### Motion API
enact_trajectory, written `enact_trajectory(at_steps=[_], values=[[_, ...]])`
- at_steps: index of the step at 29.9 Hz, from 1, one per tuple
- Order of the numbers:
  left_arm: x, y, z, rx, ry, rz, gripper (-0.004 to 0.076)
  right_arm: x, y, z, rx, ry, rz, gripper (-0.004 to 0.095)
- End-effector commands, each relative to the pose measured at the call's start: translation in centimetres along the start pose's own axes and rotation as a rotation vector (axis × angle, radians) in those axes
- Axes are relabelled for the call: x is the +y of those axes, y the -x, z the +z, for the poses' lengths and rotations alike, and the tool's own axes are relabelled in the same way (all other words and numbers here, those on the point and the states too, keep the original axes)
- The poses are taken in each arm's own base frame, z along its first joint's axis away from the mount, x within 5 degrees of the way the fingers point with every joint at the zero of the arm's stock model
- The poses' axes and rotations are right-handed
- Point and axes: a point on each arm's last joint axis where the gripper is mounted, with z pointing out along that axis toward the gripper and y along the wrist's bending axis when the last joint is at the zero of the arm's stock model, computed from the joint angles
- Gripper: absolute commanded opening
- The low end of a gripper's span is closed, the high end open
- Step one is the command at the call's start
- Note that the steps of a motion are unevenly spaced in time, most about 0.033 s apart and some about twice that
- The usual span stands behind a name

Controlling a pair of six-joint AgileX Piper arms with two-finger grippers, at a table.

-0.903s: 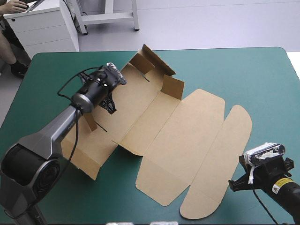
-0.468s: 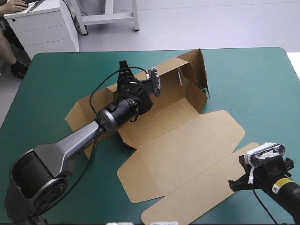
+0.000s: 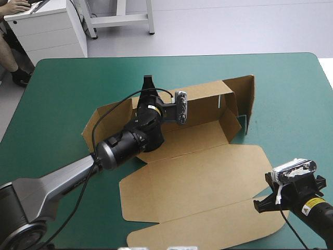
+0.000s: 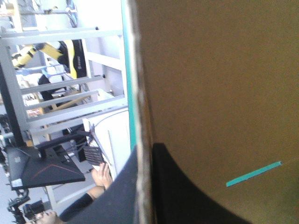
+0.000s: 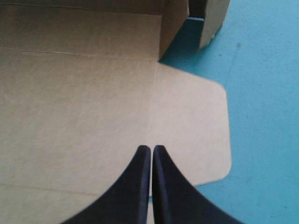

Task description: Fold the box

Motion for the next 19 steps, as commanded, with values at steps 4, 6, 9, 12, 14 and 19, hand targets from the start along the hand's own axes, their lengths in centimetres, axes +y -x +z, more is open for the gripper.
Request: enact_trajectory(at_steps=[4, 6, 9, 12, 14, 19], values=[[0.2, -1.2, -4.2, -0.137, 0.278, 0.053, -0.001, -0.2, 1.2, -0.4, -0.08, -0.016, -0.009, -0.0001], [-0.4, -1.7, -4.2, -0.138, 0.304, 0.068, -0.001, -0.2, 1.2, -0.4, -0.08, -0.016, -0.009, -0.0001], [-1.1, -2.0, -3.9, -0.14, 0.323, 0.08, -0.001, -0.2, 1.2, -0.4, -0.08, -0.016, 0.003, -0.0001], [-1.7, -1.5, -3.4, -0.168, 0.306, 0.095, -0.001, -0.2, 1.2, -0.4, -0.08, -0.015, 0.01, -0.0001], [-2.0, -1.1, -2.8, -0.165, 0.316, 0.136, -0.001, -0.2, 1.2, -0.4, -0.08, -0.015, 0.01, -0.0001], [-3.1, -0.4, -0.7, -0.083, 0.346, 0.238, -0.001, -0.2, 1.2, -0.4, -0.08, -0.014, 0.02, -0.0001]])
